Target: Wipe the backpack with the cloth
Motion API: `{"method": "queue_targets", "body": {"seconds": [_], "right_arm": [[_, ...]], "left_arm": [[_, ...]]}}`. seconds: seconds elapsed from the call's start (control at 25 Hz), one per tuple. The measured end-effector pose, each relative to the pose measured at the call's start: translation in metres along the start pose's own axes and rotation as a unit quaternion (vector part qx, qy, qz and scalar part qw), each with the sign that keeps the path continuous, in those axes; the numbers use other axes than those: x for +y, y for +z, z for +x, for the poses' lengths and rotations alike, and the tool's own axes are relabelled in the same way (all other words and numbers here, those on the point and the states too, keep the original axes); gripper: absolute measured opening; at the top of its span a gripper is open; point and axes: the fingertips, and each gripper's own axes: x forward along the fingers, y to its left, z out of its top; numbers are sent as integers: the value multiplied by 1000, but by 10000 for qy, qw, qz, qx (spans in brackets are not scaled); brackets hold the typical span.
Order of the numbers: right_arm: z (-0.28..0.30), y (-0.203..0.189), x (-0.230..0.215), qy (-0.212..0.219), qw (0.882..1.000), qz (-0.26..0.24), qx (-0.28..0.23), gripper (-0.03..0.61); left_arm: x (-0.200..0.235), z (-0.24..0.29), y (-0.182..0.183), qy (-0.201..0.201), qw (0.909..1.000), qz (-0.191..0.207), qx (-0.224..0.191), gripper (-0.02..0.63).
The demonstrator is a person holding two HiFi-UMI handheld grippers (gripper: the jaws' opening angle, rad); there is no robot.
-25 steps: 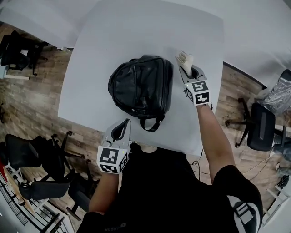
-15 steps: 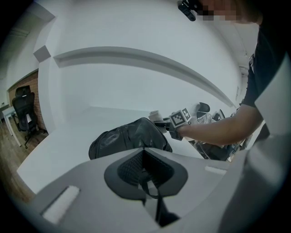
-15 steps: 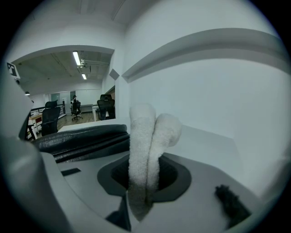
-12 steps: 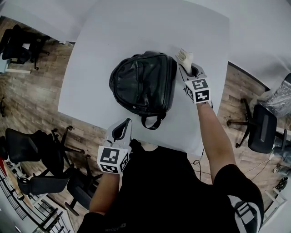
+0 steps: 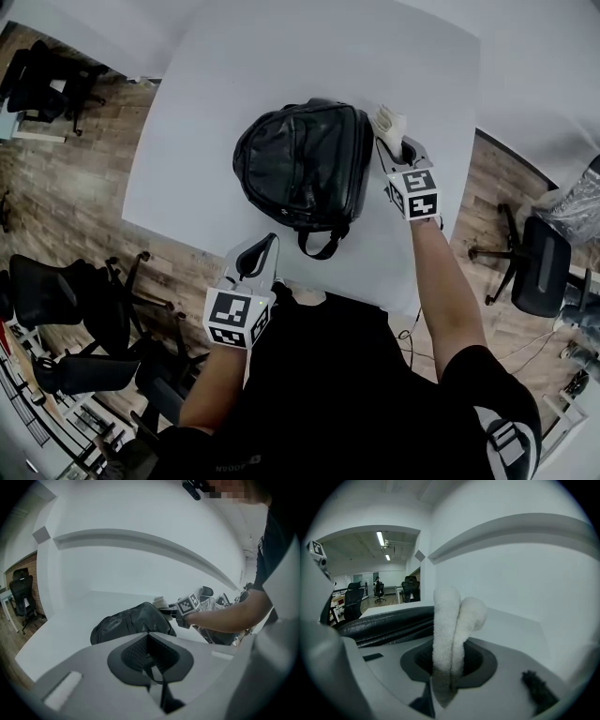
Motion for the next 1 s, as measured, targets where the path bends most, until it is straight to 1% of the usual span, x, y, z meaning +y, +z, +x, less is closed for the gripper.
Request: {"method": "queue_targets", "body": {"seconds": [0.56,0.8,1.0], "right_arm": [[-26,-10,25,-34,10000,55,62,86],[-40,-14,38,-78,9999,18,122,86],[-48,-15,49,-112,9998,83,130,86]], "left_arm": [[16,-10,9,-61,9998,149,-107,6],[17,-12,16,-210,9992,260,-198,6],[20,-13,20,-324,9987,324,-235,6]]}}
